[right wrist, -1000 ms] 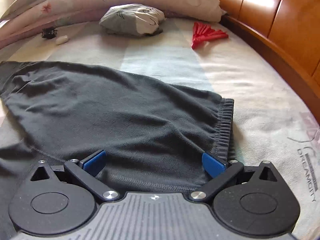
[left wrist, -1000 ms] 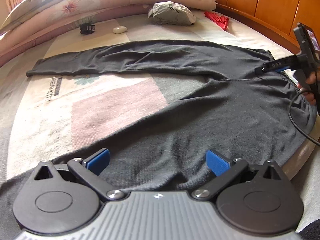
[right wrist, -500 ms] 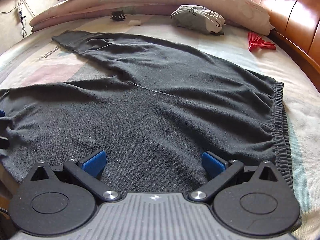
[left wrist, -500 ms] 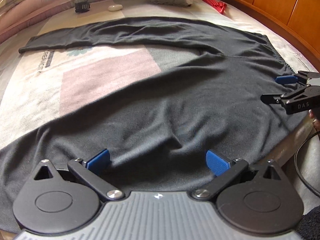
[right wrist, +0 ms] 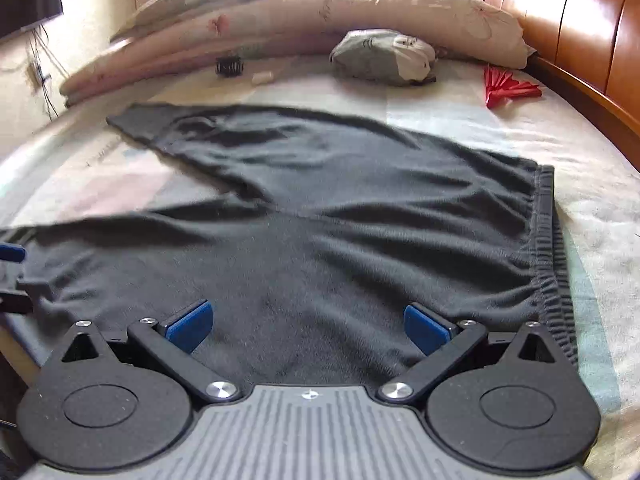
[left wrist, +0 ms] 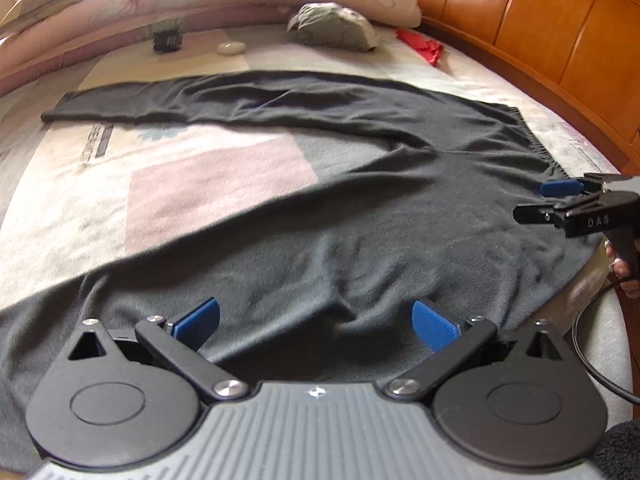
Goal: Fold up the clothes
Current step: 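Grasp the waistband corner with the right gripper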
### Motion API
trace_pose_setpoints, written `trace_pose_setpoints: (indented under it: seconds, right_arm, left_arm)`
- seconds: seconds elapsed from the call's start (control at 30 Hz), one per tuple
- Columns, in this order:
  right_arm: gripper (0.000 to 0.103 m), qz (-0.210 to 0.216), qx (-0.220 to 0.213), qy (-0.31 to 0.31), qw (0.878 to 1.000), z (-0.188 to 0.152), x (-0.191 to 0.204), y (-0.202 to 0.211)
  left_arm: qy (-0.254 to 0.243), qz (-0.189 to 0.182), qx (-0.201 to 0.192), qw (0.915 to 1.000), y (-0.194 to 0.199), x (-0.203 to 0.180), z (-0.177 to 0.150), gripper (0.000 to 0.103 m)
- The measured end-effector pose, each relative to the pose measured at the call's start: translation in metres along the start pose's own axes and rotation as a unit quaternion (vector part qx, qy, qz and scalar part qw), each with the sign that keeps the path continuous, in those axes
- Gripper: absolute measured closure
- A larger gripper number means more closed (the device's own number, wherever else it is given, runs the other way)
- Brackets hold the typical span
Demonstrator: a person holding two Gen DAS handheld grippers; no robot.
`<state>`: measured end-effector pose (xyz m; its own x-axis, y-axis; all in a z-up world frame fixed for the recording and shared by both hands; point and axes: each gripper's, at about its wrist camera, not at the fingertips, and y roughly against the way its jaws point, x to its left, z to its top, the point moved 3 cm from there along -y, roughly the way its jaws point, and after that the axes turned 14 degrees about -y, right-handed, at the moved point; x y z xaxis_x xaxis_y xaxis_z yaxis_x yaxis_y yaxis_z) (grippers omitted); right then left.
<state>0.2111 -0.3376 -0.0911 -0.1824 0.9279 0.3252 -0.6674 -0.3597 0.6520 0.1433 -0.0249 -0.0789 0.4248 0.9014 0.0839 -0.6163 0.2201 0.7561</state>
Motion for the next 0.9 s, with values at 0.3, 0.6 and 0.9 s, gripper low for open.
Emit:
trace_pose_setpoints:
  seconds: [0.3,0.6,0.9]
  right_arm:
    - [0.0,-0.017,-0.023,-0.149,0.988,0.093,-0.12,0.0]
    - [0.0,0.063,0.049,-0.29,0.954,0.119,-0.202,-0.053]
    - [0.0,0.132,0.046,-0.368,0.919,0.141,-0.228,-0.088]
  left_arm:
    - [-0.004,-0.031,-0.007,0.9995,-0.028,-0.017,0.031,0.001]
    - [-0.015,-0.006,0.008,0.9998,-0.041,-0.021,0.038,0.001]
    - [-0.017,-0.014,-0.002,0.9997,-0.047,-0.025,0.052,0.001]
